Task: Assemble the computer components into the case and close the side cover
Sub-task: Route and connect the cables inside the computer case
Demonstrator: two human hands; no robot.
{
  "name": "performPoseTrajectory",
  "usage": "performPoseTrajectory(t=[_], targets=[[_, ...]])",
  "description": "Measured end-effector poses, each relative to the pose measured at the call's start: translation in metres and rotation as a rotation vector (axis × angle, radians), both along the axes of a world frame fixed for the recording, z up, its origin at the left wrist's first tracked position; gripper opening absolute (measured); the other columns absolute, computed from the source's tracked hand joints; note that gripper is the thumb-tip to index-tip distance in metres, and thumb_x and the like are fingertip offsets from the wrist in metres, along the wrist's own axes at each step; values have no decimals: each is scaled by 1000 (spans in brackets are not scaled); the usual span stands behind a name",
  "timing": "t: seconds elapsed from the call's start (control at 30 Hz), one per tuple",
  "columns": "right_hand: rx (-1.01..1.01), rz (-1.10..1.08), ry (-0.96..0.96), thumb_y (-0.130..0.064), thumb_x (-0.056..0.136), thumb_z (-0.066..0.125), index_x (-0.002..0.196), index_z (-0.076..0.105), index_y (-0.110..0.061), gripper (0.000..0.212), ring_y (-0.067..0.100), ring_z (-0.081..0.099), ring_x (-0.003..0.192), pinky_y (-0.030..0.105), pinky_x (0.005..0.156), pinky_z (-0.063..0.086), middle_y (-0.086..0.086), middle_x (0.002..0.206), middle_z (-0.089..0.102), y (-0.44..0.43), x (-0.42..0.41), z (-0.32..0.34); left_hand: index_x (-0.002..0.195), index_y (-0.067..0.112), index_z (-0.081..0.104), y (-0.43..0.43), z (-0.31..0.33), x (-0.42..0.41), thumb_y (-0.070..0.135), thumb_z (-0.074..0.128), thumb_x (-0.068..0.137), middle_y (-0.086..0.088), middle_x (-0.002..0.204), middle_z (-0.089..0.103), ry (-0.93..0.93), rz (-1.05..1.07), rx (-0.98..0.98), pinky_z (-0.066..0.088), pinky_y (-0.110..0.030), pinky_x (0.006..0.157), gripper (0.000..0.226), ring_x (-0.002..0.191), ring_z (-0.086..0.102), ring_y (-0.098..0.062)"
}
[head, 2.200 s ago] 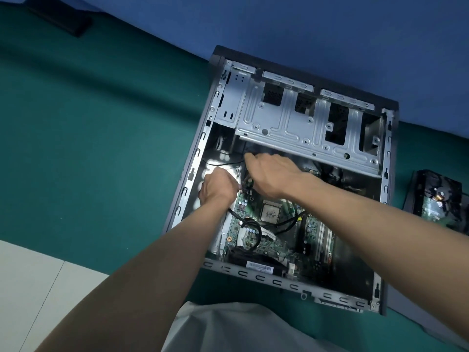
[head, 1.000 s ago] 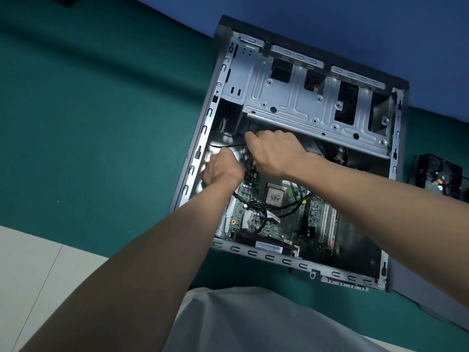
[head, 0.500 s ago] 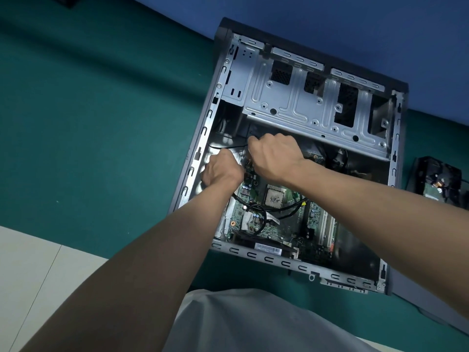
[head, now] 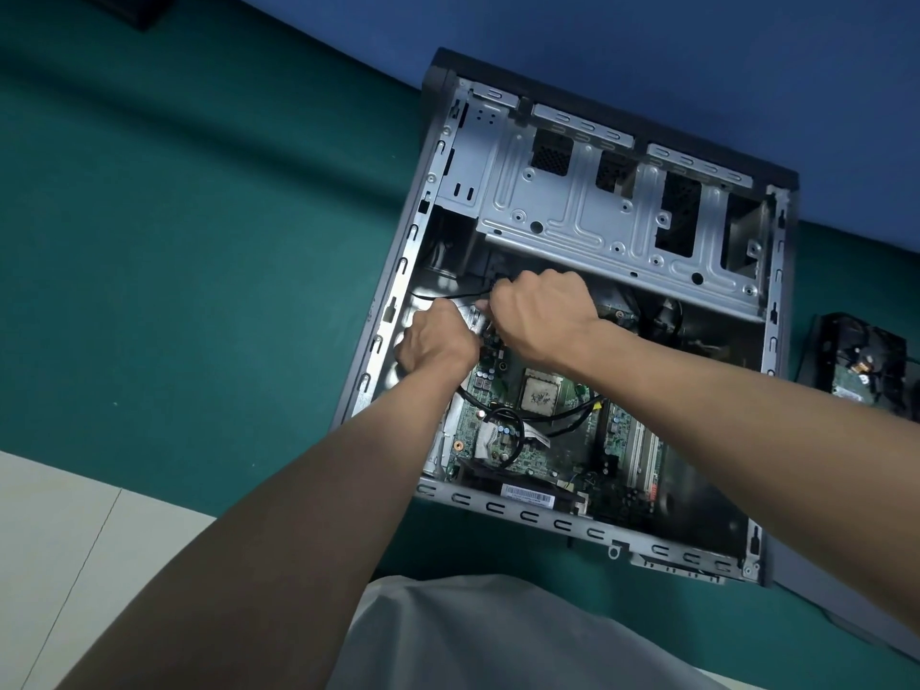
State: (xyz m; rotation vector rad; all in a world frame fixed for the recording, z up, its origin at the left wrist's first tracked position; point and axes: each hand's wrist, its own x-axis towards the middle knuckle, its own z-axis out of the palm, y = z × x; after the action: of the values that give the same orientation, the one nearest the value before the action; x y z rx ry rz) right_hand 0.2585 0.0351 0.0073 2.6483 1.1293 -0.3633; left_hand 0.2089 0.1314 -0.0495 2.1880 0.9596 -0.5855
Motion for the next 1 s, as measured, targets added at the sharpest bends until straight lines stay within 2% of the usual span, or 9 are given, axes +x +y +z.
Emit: performPoseTrajectory(t=[0.13, 0.23, 0.33, 0.47, 0.6, 0.73, 0.83, 0.9, 1.0], targets=[[-5, 9, 121, -21, 94, 41, 109, 32, -11, 20, 24, 51, 59, 33, 48, 30, 9, 90, 57, 3, -2, 3, 106, 16, 66, 0, 0, 0, 16, 56, 90, -9, 110, 65, -6, 5, 24, 52, -38, 79, 18, 98, 62, -30], [-12, 92, 85, -15, 89, 46, 105, 46, -8, 18, 34, 61, 77, 35, 55, 31, 11, 96, 61, 5, 0, 7, 108, 16, 65, 1, 0, 0, 17, 57, 90, -9, 111, 64, -3, 2, 25, 51, -37, 79, 19, 99, 61, -30], [-45, 56, 5, -23, 96, 43, 81, 48, -12, 19, 33, 58, 70, 32, 54, 30, 10, 87, 66, 3, 2, 8, 104, 15, 65, 1, 0, 0, 18, 61, 87, -7, 107, 64, -6, 7, 14, 51, -36, 74, 17, 93, 61, -29], [-38, -15, 120, -34, 101, 32, 105, 40, -12, 24, 21, 48, 56, 31, 46, 27, 3, 76, 53, -2, 2, 3, 102, 16, 65, 0, -1, 0, 21, 66, 88, -5, 104, 65, 2, 9, 8, 49, -34, 69, 15, 90, 62, -27], [37, 43, 138, -13, 88, 43, 106, 44, -9, 19, 26, 43, 60, 33, 51, 28, 8, 81, 52, 0, 6, 10, 104, 15, 65, 0, -2, 0, 18, 61, 90, -7, 105, 64, -9, -4, 21, 48, -34, 71, 15, 91, 61, -28], [12, 12, 50, -21, 97, 42, 93, 52, -10, 15, 35, 61, 79, 34, 58, 32, 14, 90, 63, 2, 5, 8, 102, 17, 65, 1, -3, 0, 23, 67, 87, -6, 105, 65, -2, 6, 10, 50, -35, 72, 16, 89, 61, -26], [-42, -17, 138, -32, 101, 34, 113, 40, -11, 26, 27, 54, 66, 34, 55, 33, 6, 81, 54, 1, 4, 4, 103, 17, 65, 0, -4, 0, 26, 68, 87, -6, 105, 66, 1, 3, 15, 52, -36, 76, 18, 92, 63, -27], [-35, -25, 227, -24, 96, 36, 106, 29, -15, 15, 20, 43, 57, 34, 52, 30, 6, 81, 49, 1, 5, 5, 102, 16, 65, 0, -4, 0, 21, 64, 89, -6, 104, 66, -4, 2, 24, 52, -36, 76, 14, 91, 63, -27], [-9, 25, 197, -14, 89, 41, 108, 42, -10, 19, 28, 50, 66, 35, 55, 31, 11, 90, 53, 2, 7, 10, 103, 16, 65, 1, -4, 0, 19, 63, 89, -6, 104, 65, 1, -8, 30, 47, -32, 68, 15, 90, 62, -26]])
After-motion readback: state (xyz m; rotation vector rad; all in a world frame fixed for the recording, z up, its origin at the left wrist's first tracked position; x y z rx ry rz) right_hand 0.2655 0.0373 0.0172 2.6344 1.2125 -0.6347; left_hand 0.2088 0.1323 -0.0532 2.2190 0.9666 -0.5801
